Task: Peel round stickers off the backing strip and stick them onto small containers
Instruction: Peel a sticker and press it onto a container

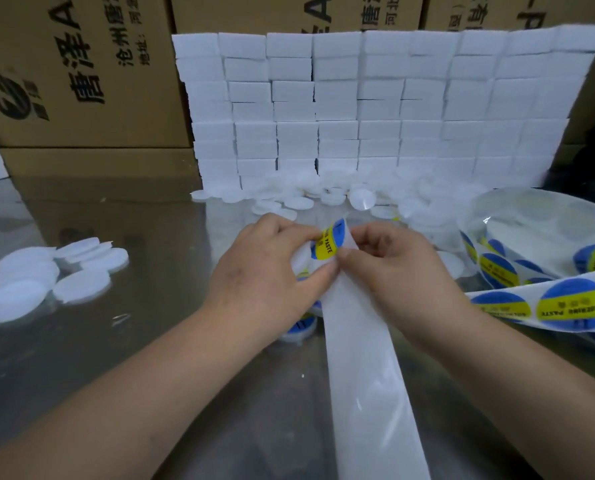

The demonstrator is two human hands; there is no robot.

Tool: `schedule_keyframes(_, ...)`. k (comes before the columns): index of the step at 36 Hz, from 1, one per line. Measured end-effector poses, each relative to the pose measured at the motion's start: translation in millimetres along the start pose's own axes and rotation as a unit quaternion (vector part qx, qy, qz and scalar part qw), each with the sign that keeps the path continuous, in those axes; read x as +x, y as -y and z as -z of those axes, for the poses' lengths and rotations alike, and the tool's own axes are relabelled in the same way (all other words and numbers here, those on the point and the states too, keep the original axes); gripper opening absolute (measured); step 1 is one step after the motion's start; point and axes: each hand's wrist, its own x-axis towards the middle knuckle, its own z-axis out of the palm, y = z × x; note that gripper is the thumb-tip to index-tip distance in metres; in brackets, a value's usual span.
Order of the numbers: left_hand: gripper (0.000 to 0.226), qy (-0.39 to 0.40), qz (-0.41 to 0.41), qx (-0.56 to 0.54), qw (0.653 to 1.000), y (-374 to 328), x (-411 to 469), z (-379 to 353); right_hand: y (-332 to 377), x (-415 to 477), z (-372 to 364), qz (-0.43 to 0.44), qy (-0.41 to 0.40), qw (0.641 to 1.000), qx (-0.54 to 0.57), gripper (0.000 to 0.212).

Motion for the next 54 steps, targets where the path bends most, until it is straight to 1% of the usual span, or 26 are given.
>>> schedule_keyframes(2, 0.048, -0.001, 0.0, -0.003, 1.0, 1.2, -0.5, -0.3, -0.3, -1.2, 0.2, 0.011, 0.006, 0.999, -0.032, 0.019)
schedule_keyframes(7, 0.044, 0.004, -0.014, -0.017, 1.0, 2.5, -1.7, -1.1, 1.8, -3.9, 1.0, 0.017, 0.028, 0.999, -0.041, 0.025)
schedule_keyframes(9, 0.041, 0.008, -0.004, -0.033, 0.999, 1.9, -1.3, 0.8, 2.6, -4.1, 1.3, 0.03, 0.033, 0.997, -0.056, 0.024)
schedule_keyframes(10, 0.036, 0.013, 0.003, -0.046, 0.999, 1.6, -1.4, 1.7, 2.5, -4.1, 1.6, 0.039, 0.036, 0.997, -0.063, 0.023)
schedule_keyframes(13, 0.009, 0.037, 0.029, -0.092, 0.995, -1.0, -2.2, 3.2, 3.0, -4.4, 2.6, 0.06, 0.047, 0.994, -0.083, 0.023)
schedule_keyframes(14, 0.006, 0.04, 0.04, -0.109, 0.992, -1.8, -2.5, 3.0, 3.6, -4.3, 3.0, 0.063, 0.05, 0.992, -0.093, 0.022)
schedule_keyframes(19, 0.003, 0.042, 0.093, -0.206, 0.973, -1.6, -1.8, 2.4, 4.3, -3.1, 5.6, 0.07, 0.058, 0.988, -0.123, 0.023)
schedule_keyframes(22, 0.013, 0.032, 0.117, -0.255, 0.959, 2.0, 0.8, 3.7, 2.9, -4.0, 4.9, 0.067, 0.061, 0.986, -0.142, 0.026)
schedule_keyframes(27, 0.012, 0.032, 0.089, -0.224, 0.97, 2.4, -0.7, 3.8, 2.1, -4.6, 2.2, 0.064, 0.055, 0.986, -0.141, 0.029)
schedule_keyframes(30, 0.012, 0.022, 0.06, -0.182, 0.981, -1.7, -2.4, 4.7, 1.6, -3.3, 3.6, 0.066, 0.03, 0.988, -0.136, 0.029)
schedule_keyframes(33, 0.005, 0.024, 0.039, -0.136, 0.99, -3.7, -3.0, 6.1, 1.4, -2.4, 4.4, 0.063, 0.024, 0.988, -0.141, 0.03)
schedule_keyframes(37, 0.02, 0.024, 0.026, -0.1, 0.994, -3.0, -3.9, 6.0, 0.1, -2.2, 4.1, 0.073, 0.018, 0.985, -0.158, 0.027)
schedule_keyframes(39, 0.024, 0.021, 0.016, -0.094, 0.995, -3.4, -4.2, 6.3, -0.1, -2.4, 3.7, 0.082, 0.015, 0.983, -0.165, 0.029)
schedule_keyframes(44, 0.024, 0.013, -0.012, -0.081, 0.997, -3.1, -5.5, 6.0, 0.8, -3.9, 3.4, 0.095, 0.02, 0.98, -0.171, 0.037)
schedule_keyframes(50, 0.025, 0.016, -0.008, -0.061, 0.998, -3.3, -5.0, 5.8, 1.0, -4.0, 5.3, 0.095, 0.048, 0.985, -0.133, 0.028)
schedule_keyframes(52, 0.027, 0.024, -0.005, -0.064, 0.998, -2.6, -4.5, 6.3, 1.8, -4.5, 4.7, 0.1, 0.054, 0.985, -0.133, 0.026)
schedule_keyframes(54, 0.023, 0.028, -0.001, -0.081, 0.996, -2.5, -4.6, 6.6, 2.2, -5.0, 3.9, 0.097, 0.05, 0.983, -0.145, 0.025)
